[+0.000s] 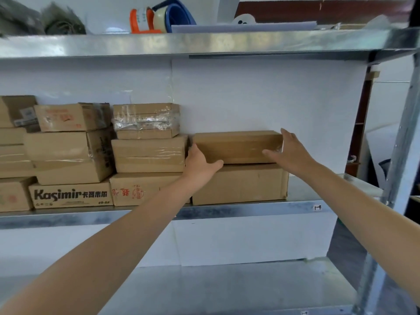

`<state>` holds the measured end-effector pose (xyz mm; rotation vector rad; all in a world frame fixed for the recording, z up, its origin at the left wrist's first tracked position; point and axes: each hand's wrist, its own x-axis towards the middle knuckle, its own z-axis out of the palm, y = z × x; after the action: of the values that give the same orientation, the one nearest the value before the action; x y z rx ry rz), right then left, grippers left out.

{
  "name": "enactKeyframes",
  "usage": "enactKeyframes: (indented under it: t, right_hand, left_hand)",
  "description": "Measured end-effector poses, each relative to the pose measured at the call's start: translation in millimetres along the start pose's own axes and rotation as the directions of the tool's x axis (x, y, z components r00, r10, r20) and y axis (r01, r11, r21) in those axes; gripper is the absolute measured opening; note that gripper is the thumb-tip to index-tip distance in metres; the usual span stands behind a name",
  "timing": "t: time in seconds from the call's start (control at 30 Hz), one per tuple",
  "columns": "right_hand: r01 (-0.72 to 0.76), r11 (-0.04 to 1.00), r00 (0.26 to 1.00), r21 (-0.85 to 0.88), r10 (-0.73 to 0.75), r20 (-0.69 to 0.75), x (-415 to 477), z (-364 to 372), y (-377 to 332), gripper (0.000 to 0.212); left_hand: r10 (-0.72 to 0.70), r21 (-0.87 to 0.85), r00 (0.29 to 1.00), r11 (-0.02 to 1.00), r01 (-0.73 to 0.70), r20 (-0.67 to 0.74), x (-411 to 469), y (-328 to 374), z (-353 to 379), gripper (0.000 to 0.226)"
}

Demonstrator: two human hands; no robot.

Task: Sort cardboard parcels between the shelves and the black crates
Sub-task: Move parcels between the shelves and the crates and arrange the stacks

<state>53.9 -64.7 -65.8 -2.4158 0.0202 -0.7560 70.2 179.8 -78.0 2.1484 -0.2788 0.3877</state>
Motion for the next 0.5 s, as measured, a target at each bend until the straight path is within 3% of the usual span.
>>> enactKeyframes:
  t: [0.1,0.23,0.4,0.5]
  right_hand:
    - [-0.12,0.975,0.993,0.185,0.117,0.027,12,9,6,0.096]
    - [-0.208,0.908,0.978,0.364,0.192,0.081,18,18,13,0.094]
    - [-0.119,0.944,0.99,0.309,0.137,-0.035,7,9,12,0.094]
    - [0.003,0.93,0.989,0.368,0.053,-0.141,-11,-10,3,0.089]
  left_hand:
    - [-0.092,-0.103,0.995,0.991,0.09,-0.022,6,-2,5,0.108]
    - [-0.093,-0.226,0.995,0.971,0.08,-0.045,12,-8,4,0.096]
    - [-0.006,-0.256,0.997,0.967,-0.014,-0.077,-3,-9,5,0.081]
    - [0.074,-0.368,0.984,0.921,-0.129,-0.159,-18,0,-1,0.05]
